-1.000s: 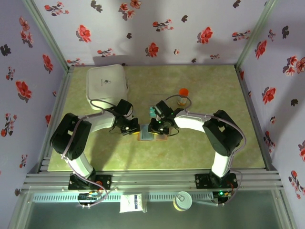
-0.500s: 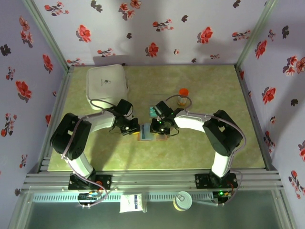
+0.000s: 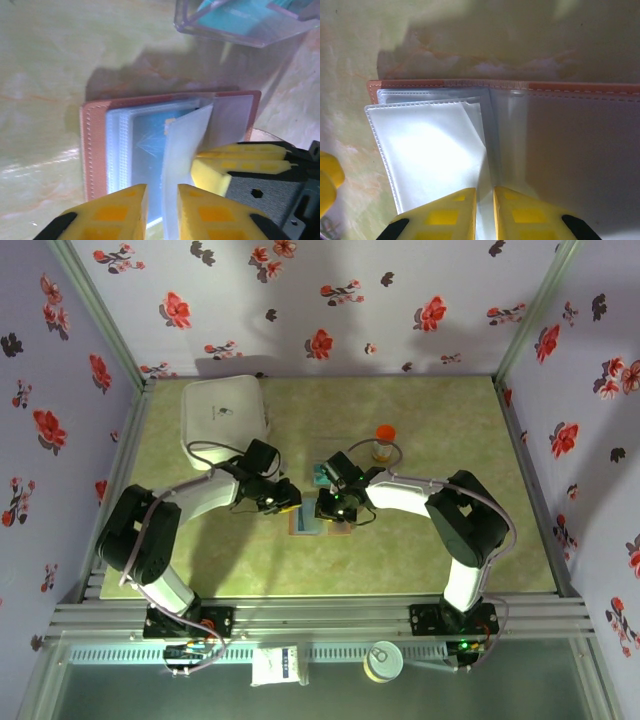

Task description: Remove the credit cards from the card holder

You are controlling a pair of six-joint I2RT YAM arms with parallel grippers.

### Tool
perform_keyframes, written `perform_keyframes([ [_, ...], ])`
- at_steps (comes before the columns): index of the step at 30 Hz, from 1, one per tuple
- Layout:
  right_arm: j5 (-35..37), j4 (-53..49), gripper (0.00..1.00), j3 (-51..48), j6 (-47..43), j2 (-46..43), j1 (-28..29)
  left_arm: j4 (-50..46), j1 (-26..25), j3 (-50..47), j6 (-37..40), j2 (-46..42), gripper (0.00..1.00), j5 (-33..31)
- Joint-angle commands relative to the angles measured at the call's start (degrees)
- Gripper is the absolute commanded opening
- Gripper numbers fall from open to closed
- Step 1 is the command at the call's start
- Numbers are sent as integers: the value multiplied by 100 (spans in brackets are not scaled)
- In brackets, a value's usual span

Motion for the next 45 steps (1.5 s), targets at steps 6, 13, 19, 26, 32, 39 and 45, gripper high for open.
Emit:
perform_keyframes([
  [6, 122, -188, 18, -41, -123, -113, 42, 316, -185, 37, -224, 321, 27, 257],
  [13, 114, -175, 18, -60, -114, -116, 38, 334, -192, 14, -202, 411, 28, 239],
  [19, 115, -159, 18, -95, -99, -136, 37, 411, -203, -1, -242, 467, 26, 264],
  [26, 236, -177, 18, -104, -126, -479, 42, 489, -212, 67, -302, 458, 21, 378],
  [32, 589, -510, 20, -58, -266, -899, 34, 503, -234, 149, -377, 409, 21, 501],
  [39, 916, -771, 20, -113, -375, -1389, -61, 440, -350, 415, -432, 470, 25, 522],
  [45, 954, -820, 21, -294, -387, -1644, -201, 374, -530, 752, -436, 758, 29, 575],
])
